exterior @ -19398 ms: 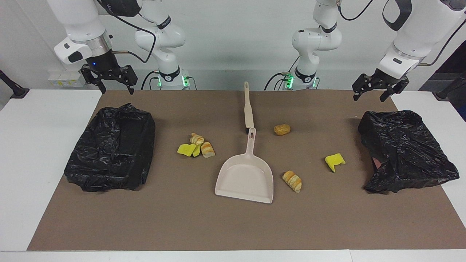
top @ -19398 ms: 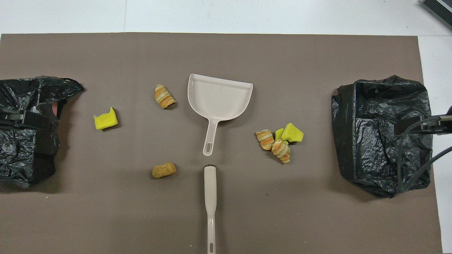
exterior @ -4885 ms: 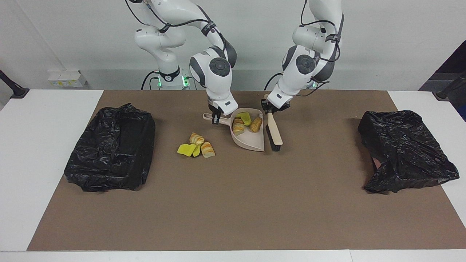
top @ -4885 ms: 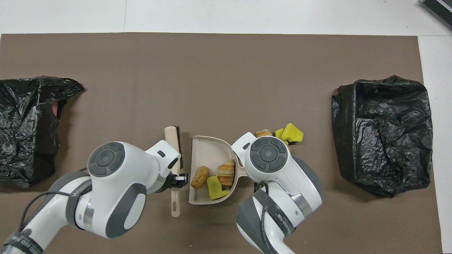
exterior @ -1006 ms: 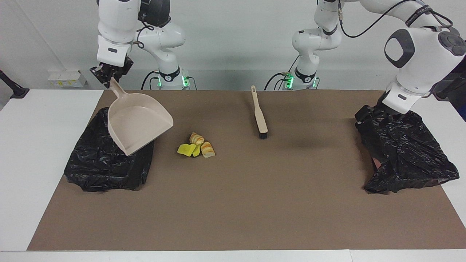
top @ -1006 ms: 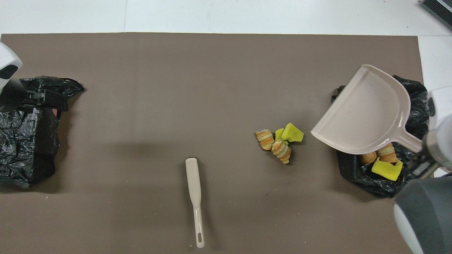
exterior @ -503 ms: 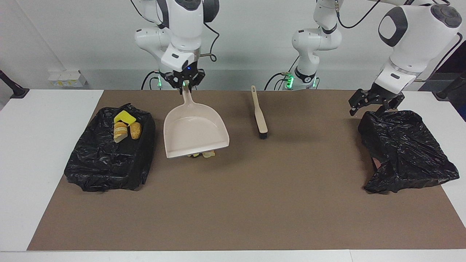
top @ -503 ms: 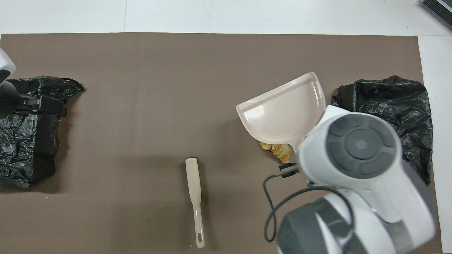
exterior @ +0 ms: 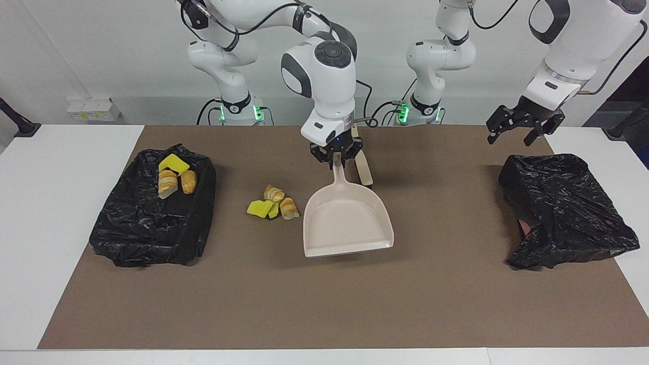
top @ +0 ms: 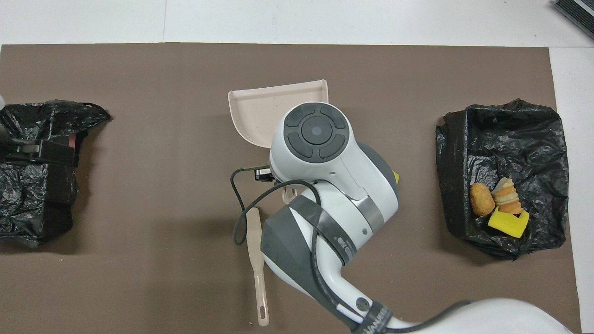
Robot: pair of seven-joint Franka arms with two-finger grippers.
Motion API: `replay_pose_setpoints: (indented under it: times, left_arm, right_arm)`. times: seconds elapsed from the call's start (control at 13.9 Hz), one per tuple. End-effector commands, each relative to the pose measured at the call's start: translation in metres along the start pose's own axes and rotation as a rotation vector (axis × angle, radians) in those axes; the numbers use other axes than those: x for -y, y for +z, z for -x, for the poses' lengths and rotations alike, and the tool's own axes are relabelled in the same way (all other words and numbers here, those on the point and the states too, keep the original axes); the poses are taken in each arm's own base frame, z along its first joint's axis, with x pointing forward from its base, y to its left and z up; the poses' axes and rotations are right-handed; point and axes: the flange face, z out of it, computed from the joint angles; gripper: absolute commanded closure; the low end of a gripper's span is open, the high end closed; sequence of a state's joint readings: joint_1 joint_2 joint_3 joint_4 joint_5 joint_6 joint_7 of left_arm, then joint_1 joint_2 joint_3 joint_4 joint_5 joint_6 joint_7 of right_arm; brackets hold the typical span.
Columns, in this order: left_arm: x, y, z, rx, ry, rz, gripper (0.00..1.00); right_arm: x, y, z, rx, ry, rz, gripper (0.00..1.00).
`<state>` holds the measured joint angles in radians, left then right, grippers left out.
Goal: Sweep and dump trash in bin
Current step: 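Set the dustpan down near the table center with the right gripper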
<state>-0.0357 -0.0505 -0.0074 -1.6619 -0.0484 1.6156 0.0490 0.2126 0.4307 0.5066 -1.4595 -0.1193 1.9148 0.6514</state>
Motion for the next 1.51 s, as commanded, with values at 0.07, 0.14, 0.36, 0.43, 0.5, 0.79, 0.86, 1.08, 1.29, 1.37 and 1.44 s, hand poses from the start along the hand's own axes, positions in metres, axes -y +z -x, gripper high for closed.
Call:
replay_pose_setpoints:
  times: [0.07, 0.14, 0.36, 0.43, 0.5, 0.79, 0.86, 1.08, 1.29, 1.37, 1.44]
  left_arm:
    - [-0.004, 0.000, 0.009, 0.009, 0.010, -0.026, 0.00]
    - [-0.004, 0.000, 0.009, 0.011, 0.012, -0.028, 0.00]
    - [-0.003, 0.000, 0.010, 0.012, 0.018, -0.057, 0.00]
    - [-0.002, 0.001, 0.010, 0.012, 0.018, -0.059, 0.00]
    - [-0.003, 0.001, 0.010, 0.013, 0.019, -0.057, 0.00]
    - [-0.001, -0.001, 0.009, 0.010, 0.010, -0.057, 0.00]
    - [-0.001, -0.001, 0.009, 0.007, 0.009, -0.057, 0.00]
    - [-0.002, -0.001, 0.009, 0.007, 0.012, -0.057, 0.00]
    - [-0.003, -0.001, 0.009, 0.006, 0.013, -0.057, 0.00]
    - [-0.003, -0.001, 0.008, 0.002, 0.012, -0.054, 0.00]
    - [-0.004, 0.000, 0.008, -0.002, 0.012, -0.053, 0.00]
  right_arm:
    - [0.040, 0.056, -0.028, -0.054, 0.059, -0.036, 1.00]
    - [0.042, 0.074, -0.032, -0.069, 0.056, -0.039, 1.00]
    - [0.042, 0.089, -0.034, -0.070, 0.056, -0.051, 1.00]
    - [0.044, 0.107, -0.036, -0.065, 0.069, -0.064, 1.00]
    - [0.044, 0.116, -0.037, -0.063, 0.078, -0.071, 0.97]
    - [0.044, 0.131, -0.030, -0.054, 0.074, -0.080, 0.77]
    - [0.044, 0.131, -0.029, -0.052, 0.072, -0.079, 0.72]
    - [0.044, 0.128, -0.028, -0.046, 0.064, -0.076, 0.48]
    - [0.042, 0.101, -0.013, -0.065, 0.039, -0.048, 0.00]
    - [0.040, 0.093, -0.006, -0.056, 0.037, -0.027, 0.00]
    - [0.037, 0.081, -0.002, -0.043, 0.037, 0.002, 0.00]
